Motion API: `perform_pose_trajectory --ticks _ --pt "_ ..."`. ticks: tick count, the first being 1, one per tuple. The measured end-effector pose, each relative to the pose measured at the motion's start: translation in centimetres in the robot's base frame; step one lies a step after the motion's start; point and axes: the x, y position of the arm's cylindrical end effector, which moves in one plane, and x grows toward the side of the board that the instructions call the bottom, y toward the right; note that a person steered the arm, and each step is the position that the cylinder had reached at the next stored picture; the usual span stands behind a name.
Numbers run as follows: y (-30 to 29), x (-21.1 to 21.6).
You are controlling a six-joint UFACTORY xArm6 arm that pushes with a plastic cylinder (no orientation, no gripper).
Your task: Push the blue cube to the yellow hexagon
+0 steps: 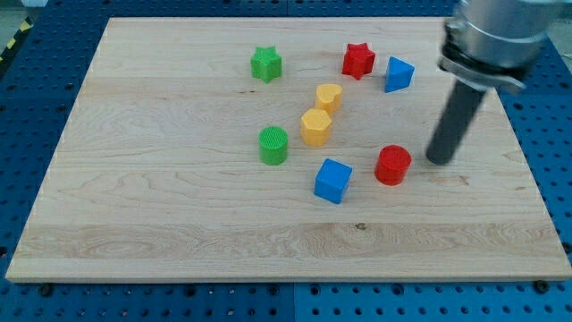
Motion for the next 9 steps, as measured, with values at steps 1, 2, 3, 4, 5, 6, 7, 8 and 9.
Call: perform_pose_trajectory --ticks 1,2,3,4,5,6,7,8,9 --pt "-4.0 6.9" --pt "-11.3 9.0" --pt "-12.3 8.7" --pt "-13.6 6.8" --pt "-14.5 5.1" --pt "-13.0 3.2" --pt "-12.5 2.0" --pt "-12.5 1.9" --pt "-12.5 1.8"
